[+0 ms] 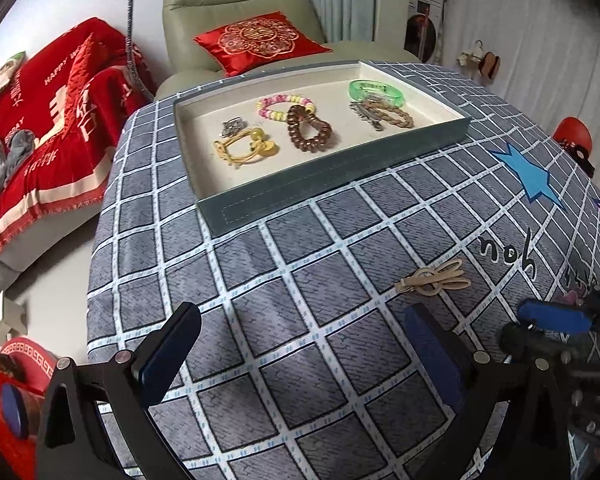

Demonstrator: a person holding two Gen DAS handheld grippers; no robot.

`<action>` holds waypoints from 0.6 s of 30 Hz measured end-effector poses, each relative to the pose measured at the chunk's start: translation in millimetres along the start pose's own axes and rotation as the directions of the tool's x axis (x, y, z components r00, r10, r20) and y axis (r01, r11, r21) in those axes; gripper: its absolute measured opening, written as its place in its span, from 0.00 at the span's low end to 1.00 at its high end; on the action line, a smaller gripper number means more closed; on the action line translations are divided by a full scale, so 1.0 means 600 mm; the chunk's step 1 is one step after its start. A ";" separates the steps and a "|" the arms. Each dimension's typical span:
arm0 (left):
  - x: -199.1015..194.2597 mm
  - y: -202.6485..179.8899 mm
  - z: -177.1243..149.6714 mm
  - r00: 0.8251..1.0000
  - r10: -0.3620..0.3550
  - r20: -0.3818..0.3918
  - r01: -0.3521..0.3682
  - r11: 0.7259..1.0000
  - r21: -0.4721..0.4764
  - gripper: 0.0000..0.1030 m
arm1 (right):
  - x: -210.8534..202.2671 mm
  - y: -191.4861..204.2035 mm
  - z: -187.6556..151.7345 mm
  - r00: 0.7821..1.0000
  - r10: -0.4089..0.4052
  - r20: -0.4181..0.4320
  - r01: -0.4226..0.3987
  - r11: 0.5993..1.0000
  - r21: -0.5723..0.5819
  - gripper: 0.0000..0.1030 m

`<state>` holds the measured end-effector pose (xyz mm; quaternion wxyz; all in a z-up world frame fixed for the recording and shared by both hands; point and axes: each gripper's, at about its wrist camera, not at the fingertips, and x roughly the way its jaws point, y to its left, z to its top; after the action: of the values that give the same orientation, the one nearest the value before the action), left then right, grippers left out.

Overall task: Organize jewelry
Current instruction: 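Move both tools out of the tray toward the black claw clip and beige bow tie, then grasp the black claw clip with the right tool while the left grasps the beige bow hair tie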

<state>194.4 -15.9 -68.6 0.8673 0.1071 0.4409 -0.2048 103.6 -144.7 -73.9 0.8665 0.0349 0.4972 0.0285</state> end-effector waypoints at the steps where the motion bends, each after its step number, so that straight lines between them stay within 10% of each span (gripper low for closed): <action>1: 0.000 -0.004 0.001 1.000 -0.007 0.001 0.007 1.000 0.010 1.00 | 0.000 -0.001 0.000 1.000 -0.001 0.001 0.001 1.000 0.000 0.19; 12: 0.012 -0.065 0.021 0.995 -0.095 -0.010 0.095 0.974 0.206 0.98 | -0.010 -0.025 -0.009 1.000 0.015 0.002 -0.015 1.000 0.014 0.19; 18: 0.024 -0.081 0.031 0.986 -0.159 -0.049 0.166 0.945 0.280 0.76 | -0.015 -0.037 -0.013 1.000 0.027 0.005 -0.027 0.999 0.036 0.19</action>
<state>193.3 -69.8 -69.7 0.8175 0.1960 0.4253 -0.3353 92.6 -167.6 -72.0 0.8664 0.0571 0.4951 0.0314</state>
